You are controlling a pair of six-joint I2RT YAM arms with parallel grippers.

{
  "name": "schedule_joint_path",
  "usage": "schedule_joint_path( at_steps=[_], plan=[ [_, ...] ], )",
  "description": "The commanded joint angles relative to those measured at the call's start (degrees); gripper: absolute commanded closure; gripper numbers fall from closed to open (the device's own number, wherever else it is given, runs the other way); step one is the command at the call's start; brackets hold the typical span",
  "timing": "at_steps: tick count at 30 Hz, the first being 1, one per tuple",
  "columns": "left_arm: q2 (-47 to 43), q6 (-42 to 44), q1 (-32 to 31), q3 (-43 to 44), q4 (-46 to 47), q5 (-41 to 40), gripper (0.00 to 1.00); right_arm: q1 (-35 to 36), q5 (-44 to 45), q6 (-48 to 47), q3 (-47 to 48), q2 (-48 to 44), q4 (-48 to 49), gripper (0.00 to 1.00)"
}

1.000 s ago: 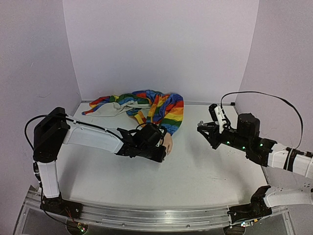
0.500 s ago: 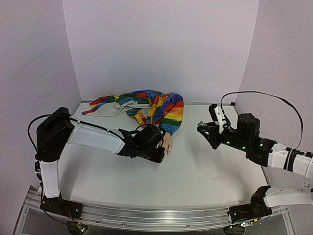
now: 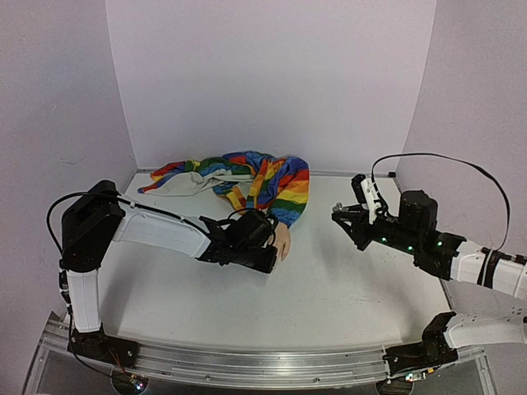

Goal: Paint the nails

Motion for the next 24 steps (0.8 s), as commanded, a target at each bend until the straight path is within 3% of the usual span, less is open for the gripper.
schedule_joint_path(
  at_steps=[1, 24],
  plan=[
    [0.53, 0.91, 0.39, 3.34, 2.39, -1.31, 1.0, -0.21, -0.54, -0.36, 0.19, 0.01, 4.23, 1.0],
    [1.32, 1.08, 0.77, 3.43, 2.93, -0.96, 1.0, -0.17, -0.81, -0.36, 0.11, 0.01, 4.23, 1.0]
  ],
)
